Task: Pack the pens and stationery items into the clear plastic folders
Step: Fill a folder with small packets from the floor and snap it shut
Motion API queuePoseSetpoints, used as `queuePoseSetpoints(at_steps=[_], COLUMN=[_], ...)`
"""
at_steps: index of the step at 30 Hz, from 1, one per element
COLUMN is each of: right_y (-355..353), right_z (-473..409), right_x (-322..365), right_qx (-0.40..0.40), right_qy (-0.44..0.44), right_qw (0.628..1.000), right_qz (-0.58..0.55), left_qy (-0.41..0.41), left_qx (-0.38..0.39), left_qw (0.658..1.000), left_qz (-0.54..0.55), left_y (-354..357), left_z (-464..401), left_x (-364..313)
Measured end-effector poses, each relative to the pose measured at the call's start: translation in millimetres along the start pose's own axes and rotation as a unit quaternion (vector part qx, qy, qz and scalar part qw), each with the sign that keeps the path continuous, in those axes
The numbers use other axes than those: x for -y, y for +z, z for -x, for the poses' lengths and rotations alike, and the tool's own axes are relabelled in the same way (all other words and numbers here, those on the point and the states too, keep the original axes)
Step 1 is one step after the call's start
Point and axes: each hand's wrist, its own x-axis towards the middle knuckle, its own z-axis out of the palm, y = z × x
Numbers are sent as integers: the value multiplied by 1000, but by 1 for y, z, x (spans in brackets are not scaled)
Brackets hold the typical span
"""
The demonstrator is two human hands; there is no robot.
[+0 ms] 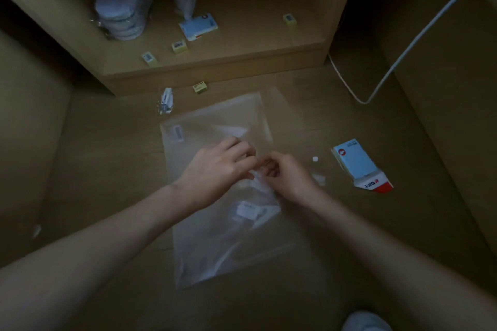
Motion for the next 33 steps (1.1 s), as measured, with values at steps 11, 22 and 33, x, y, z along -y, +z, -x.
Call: queuePoseSetpoints(at_steps=[11, 22, 33], right_y=[-30, -23, 39], right_z=[-21, -71, -170], right_x=[8, 29, 110], right_qx=[-72, -89, -5], right_qy=[-11, -49, -140], right_qw=[997, 995, 978], right_qz=[-36, 11, 157], left_qy=[-11, -114, -242], left_qx=[7, 32, 1], left_qw=[1000, 991, 966], left_qz=[-17, -56, -89], left_y=[-1, -21, -28], left_z=[15, 74, 153], left_x=[7, 43, 69])
